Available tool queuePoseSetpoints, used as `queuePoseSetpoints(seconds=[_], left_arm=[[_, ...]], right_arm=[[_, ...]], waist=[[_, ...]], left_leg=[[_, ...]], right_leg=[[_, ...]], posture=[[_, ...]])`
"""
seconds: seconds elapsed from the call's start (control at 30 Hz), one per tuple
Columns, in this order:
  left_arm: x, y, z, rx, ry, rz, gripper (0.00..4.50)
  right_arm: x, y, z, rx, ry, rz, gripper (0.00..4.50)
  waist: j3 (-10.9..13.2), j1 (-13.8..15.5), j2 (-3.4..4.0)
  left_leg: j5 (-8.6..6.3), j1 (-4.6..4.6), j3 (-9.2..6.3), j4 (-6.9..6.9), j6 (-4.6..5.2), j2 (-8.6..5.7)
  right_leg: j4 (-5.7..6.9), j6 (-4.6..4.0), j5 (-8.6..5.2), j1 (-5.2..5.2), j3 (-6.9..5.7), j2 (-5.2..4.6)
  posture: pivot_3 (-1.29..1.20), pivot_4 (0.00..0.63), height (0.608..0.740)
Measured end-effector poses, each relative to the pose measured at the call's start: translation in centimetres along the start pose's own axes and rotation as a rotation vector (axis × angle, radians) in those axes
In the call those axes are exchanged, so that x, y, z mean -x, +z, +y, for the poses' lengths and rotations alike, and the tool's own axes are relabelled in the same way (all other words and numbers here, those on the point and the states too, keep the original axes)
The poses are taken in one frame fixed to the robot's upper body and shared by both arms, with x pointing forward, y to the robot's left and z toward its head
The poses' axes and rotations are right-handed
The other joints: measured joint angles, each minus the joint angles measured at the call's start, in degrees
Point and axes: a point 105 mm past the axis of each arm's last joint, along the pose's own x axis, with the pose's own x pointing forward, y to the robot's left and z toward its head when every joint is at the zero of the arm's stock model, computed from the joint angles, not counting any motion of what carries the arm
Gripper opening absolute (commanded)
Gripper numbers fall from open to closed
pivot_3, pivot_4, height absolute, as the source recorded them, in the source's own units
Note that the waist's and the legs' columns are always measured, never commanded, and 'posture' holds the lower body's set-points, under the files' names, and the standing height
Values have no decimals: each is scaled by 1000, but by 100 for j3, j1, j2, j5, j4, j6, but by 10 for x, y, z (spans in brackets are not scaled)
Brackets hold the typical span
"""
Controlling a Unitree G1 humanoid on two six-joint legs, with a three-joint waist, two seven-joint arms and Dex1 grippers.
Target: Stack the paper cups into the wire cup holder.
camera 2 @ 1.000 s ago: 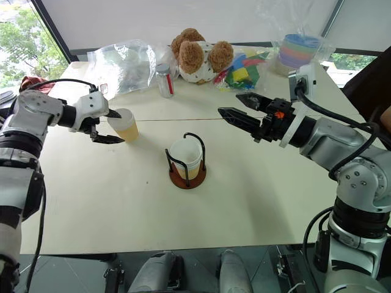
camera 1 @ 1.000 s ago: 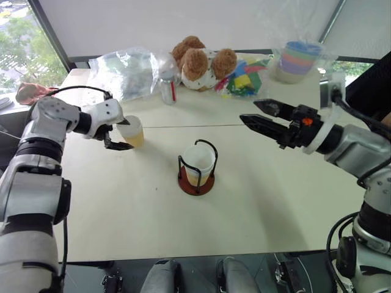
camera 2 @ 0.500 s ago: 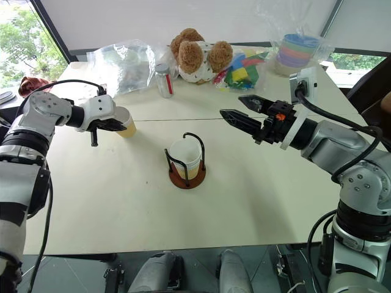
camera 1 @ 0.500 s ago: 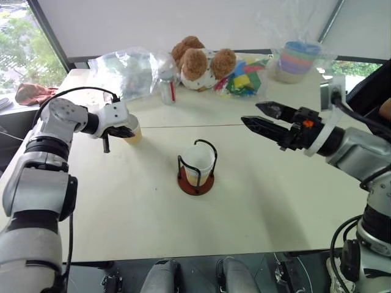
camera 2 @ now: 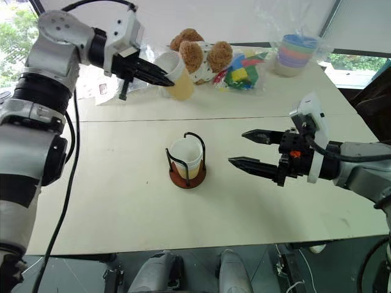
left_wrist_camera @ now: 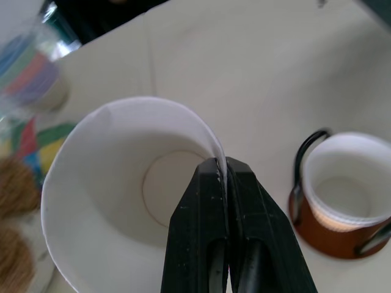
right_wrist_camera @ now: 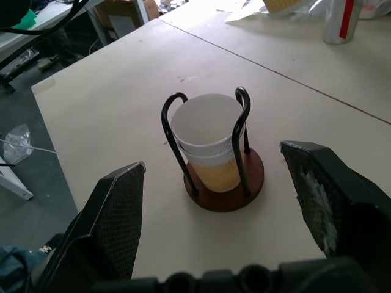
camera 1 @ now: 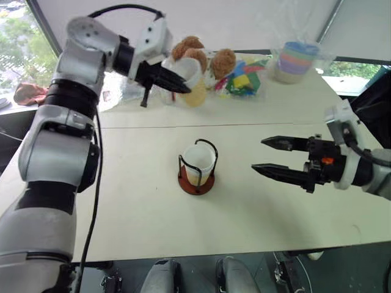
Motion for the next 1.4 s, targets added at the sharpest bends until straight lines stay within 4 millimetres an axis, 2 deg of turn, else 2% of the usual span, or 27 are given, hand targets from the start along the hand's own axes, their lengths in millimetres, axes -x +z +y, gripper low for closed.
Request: queuePoseSetpoints(seconds=[0.1, 0.23, 0.4, 0.57, 0.77, 1.07, 1.17, 1.27, 1.4], left_arm=[[-6, 7, -14, 5, -90, -16, 25], [-10, 11, -29, -8, -178, -21, 25], [-8, -1, -47, 8, -254, 19, 25], [-8, 0, -59, -3, -305, 22, 25], [-15, -8, -67, -6, -339, 10, 25], [-27, -14, -67, -51, -365, 24, 25], [-28, -18, -66, -62, -362, 42, 871], [-31, -21, -64, -65, -357, 46, 2198], [-32, -18, -61, -26, -344, 16, 2198]], right_arm=[[2, -5, 5, -8, -20, 16, 3860], [1, 0, 10, 4, -40, -9, 3860], [-2, 1, 17, 5, -48, -19, 3860], [-4, -1, 16, -13, -66, -27, 3860], [-6, 0, 10, -23, -74, -45, 3860], [-10, -3, 7, -32, -80, -43, 3860], [-11, -3, 7, -30, -80, -47, 3860], [-10, -2, 6, -34, -84, -52, 3860], [-10, -3, 3, -39, -93, -56, 3860]], waist=[[2, -59, 3], [3, -43, 5], [3, -11, 4], [3, 40, 5], [3, 99, 4], [3, 93, 4], [3, 94, 4], [3, 102, 4], [3, 92, 4]], left_leg=[[2, 8, -2, -2, -3, 7], [5, 13, 0, -2, -8, 7], [5, 7, 1, 2, -9, 4], [5, 8, 5, 3, -8, -1], [5, 8, 8, 6, -8, -1], [5, 8, 10, 6, -7, -1], [5, 8, 9, 5, -7, -1], [5, 8, 9, 6, -7, -1], [5, 8, 9, 6, -7, 0]], right_leg=[[4, -1, 0, -1, 8, 5], [6, -1, 0, 0, 14, 5], [3, -2, -1, 1, 17, 3], [1, -1, -1, 2, 20, 4], [0, -2, -1, 3, 18, 8], [0, -1, -1, 3, 19, 10], [-1, -1, -1, 3, 19, 11], [-1, -1, -1, 3, 19, 11], [-1, -1, -1, 3, 20, 11]], posture=[[0, 150, 740], [0, 150, 740], [0, 150, 740], [0, 150, 740], [0, 150, 740], [0, 150, 740], [0, 150, 740], [0, 150, 740], [0, 150, 740]])
